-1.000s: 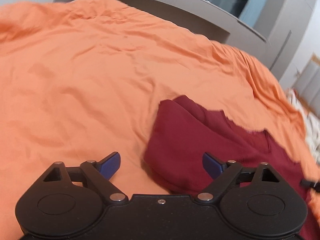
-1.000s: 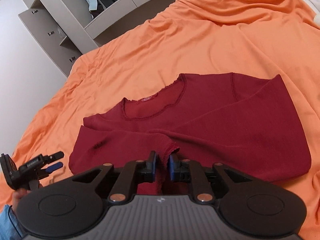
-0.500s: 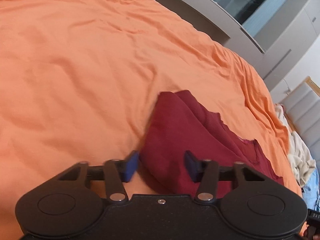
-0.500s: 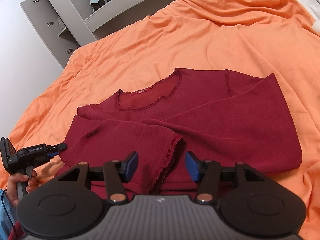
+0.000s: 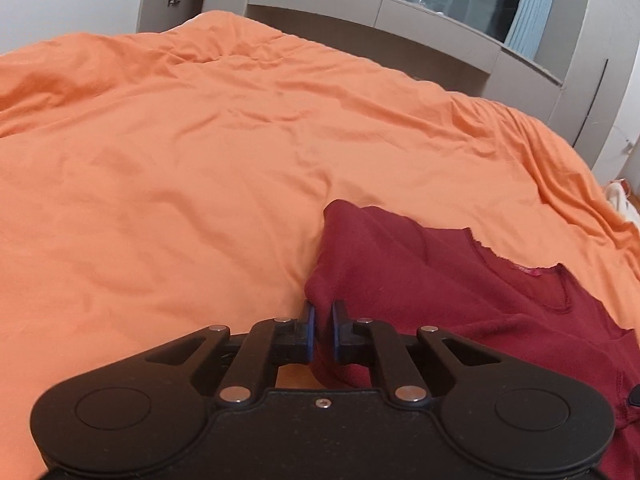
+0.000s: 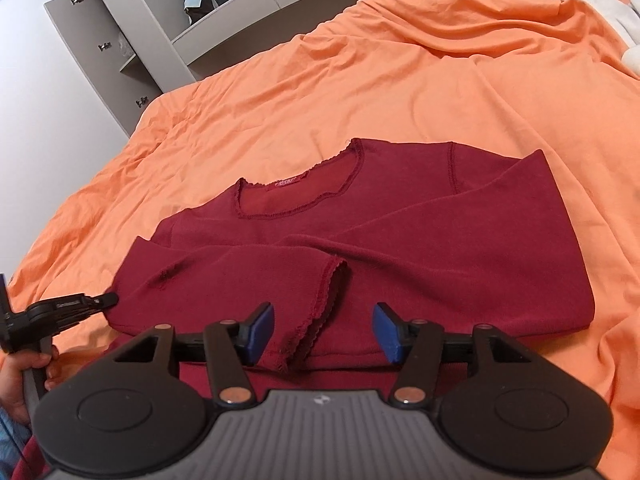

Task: Fold small clothes
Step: 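Grasp the opposite side edge with the left gripper, fold it inward, release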

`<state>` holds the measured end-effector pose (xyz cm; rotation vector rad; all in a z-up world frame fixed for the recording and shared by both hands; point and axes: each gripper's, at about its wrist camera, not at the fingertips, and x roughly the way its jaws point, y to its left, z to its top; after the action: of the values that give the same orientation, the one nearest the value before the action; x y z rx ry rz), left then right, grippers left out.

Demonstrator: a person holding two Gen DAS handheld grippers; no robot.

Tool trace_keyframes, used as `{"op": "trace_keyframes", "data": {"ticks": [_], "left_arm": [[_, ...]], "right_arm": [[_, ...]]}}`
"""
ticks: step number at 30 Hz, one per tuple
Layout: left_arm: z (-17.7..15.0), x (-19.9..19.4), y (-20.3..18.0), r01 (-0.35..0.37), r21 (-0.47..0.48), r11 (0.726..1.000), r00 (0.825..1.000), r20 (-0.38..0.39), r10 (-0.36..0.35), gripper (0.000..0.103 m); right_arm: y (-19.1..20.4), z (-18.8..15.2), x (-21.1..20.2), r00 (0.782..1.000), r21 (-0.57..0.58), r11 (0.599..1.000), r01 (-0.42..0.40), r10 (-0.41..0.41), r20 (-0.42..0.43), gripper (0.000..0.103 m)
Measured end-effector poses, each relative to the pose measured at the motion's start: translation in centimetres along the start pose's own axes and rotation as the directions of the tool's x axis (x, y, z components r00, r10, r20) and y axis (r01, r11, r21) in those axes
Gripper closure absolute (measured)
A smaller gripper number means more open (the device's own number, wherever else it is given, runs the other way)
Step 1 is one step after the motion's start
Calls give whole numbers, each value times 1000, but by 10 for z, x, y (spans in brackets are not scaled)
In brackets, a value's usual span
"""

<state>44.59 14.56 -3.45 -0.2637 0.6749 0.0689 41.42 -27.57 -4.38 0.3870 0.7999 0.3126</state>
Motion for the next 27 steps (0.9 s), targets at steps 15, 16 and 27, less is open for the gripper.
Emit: {"op": "trace_keyframes", "data": {"ticks": [15, 16, 27], "left_arm": [[-1, -18, 11, 58, -42, 997, 995, -81, -61, 40], [-2, -24, 11, 65, -38, 997, 995, -76, -67, 33], [-36, -114, -3, 95, 57, 994, 995, -4, -95, 4]], "right_arm": [[2, -20, -59, 997, -118, 993, -9, 17, 69, 3], [3, -23, -65, 997, -131, 991, -10, 20, 78, 1], [16, -81, -128, 990, -270, 963, 5, 33, 136, 0]]}}
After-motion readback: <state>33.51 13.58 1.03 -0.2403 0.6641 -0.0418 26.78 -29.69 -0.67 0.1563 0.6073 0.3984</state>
